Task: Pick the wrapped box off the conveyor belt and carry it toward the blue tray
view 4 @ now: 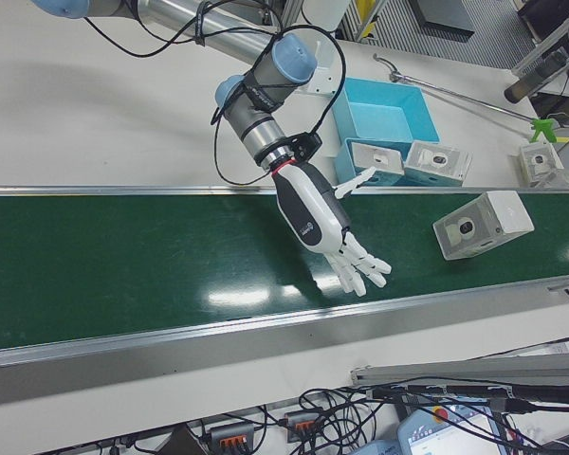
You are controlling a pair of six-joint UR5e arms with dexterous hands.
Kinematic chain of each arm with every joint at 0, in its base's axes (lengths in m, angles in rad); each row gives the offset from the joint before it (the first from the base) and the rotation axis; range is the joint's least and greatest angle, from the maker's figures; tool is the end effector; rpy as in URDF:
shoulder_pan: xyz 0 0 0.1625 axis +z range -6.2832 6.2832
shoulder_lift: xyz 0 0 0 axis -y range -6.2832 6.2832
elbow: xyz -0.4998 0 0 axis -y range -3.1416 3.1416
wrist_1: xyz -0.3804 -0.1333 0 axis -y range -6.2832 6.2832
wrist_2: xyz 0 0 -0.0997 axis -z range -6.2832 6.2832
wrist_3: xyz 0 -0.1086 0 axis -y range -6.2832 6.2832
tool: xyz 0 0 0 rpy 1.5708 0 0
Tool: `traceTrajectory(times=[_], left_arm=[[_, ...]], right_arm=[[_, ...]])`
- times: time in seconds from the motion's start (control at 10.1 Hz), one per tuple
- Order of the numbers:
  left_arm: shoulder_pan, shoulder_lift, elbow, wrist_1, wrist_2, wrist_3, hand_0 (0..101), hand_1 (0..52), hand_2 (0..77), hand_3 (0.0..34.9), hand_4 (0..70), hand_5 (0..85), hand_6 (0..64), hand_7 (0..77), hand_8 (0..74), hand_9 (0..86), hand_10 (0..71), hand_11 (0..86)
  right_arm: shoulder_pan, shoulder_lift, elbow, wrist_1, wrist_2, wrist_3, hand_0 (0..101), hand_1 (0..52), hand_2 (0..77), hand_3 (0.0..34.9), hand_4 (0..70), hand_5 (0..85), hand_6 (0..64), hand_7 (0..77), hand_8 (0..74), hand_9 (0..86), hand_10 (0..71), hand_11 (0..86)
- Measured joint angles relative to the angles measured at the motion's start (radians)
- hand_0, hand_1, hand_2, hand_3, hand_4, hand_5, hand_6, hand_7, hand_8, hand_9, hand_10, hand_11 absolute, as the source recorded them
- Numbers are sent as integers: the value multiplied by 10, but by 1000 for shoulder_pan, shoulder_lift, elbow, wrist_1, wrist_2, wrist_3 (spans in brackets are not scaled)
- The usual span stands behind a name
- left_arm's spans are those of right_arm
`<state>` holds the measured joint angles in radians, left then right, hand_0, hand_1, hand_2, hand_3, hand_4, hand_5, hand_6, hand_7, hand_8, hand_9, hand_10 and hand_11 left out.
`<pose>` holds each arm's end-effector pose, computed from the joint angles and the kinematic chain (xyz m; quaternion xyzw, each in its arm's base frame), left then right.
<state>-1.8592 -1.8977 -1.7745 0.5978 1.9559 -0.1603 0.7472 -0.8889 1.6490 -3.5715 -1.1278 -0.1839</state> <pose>-0.2543 -0.5320 0.5496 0.0966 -0.6779 0.7281 0.0321 -0.4029 -0.6184 0.3509 -0.1284 -0.7937 0.5829 0.1172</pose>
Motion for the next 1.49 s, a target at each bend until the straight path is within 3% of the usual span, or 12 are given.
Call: traceTrajectory(times=[0.1, 0.3, 0.4, 0.6, 0.69, 0.99, 1.49], left_arm=[[0, 0, 0, 0, 0, 0, 0, 0, 5, 0, 0, 11, 5, 5, 5, 0, 5, 5], [0, 0, 0, 0, 0, 0, 0, 0, 5, 0, 0, 11, 5, 5, 5, 5, 5, 5], [0, 0, 0, 0, 0, 0, 0, 0, 5, 0, 0, 11, 5, 5, 5, 5, 5, 5], [0, 0, 0, 0, 0, 0, 0, 0, 11, 0, 0, 11, 0, 5, 5, 5, 5, 5], [0, 0, 0, 0, 0, 0, 0, 0, 11, 0, 0, 11, 5, 5, 5, 0, 5, 5], [0, 0, 0, 0, 0, 0, 0, 0, 11, 0, 0, 11, 5, 5, 5, 0, 5, 5], [0, 0, 0, 0, 0, 0, 0, 0, 11, 0, 0, 11, 0, 5, 5, 0, 5, 5]], right_arm=[[0, 2, 1, -1, -2, -2, 497, 207, 38, 0, 71, 147, 16, 27, 0, 11, 0, 16], [-2, 6, 1, -1, -5, -10, 497, 207, 38, 0, 71, 147, 16, 27, 0, 11, 0, 16], [-2, 6, 1, 0, -5, -16, 512, 185, 147, 0, 76, 131, 16, 33, 0, 11, 0, 16], [-2, 5, -7, 4, -5, -20, 499, 175, 114, 0, 76, 125, 16, 27, 0, 11, 0, 16], [-1, 4, -24, 19, -5, -18, 478, 142, 55, 0, 65, 125, 16, 27, 0, 11, 0, 16], [0, 1, -58, 59, -7, -6, 477, 158, 65, 0, 87, 136, 16, 27, 0, 11, 0, 16], [0, 6, -61, 67, -7, -3, 486, 158, 76, 0, 82, 136, 16, 27, 0, 11, 0, 16]])
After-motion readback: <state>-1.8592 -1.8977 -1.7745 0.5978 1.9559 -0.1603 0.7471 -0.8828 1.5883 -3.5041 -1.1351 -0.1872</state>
